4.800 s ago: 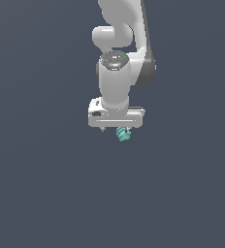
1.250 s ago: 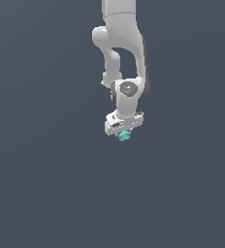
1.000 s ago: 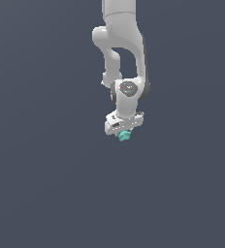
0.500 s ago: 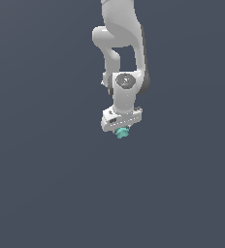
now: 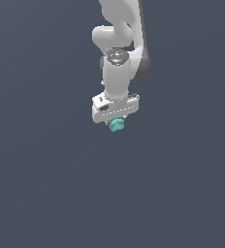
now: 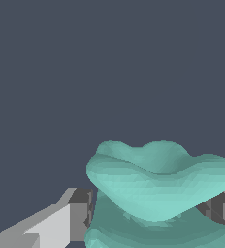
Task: Pick up the object and move it to a goal position.
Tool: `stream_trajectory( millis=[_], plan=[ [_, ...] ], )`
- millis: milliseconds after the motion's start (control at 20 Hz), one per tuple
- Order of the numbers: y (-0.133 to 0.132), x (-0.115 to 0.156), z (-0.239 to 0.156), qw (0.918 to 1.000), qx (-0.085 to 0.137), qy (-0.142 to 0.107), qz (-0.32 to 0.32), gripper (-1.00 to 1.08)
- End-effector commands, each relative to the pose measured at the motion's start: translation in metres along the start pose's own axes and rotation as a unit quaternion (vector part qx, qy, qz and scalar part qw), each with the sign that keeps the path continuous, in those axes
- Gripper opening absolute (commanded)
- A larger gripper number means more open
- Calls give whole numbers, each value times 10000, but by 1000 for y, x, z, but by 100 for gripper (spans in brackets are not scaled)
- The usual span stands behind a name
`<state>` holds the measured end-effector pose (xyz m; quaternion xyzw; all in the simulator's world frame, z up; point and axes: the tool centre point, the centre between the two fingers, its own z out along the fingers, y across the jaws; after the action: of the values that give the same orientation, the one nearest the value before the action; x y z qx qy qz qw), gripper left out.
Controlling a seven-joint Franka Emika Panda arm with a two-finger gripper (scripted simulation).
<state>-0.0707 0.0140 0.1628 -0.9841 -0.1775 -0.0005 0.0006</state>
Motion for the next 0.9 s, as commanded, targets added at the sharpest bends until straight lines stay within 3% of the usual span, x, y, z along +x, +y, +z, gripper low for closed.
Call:
stream_trajectory(
  millis=[0,850],
  plan=[
    [10,0,-26,10000,4,0,-2,-100],
    [80,7,-195,10000,4,-1,-2,-100]
  ],
)
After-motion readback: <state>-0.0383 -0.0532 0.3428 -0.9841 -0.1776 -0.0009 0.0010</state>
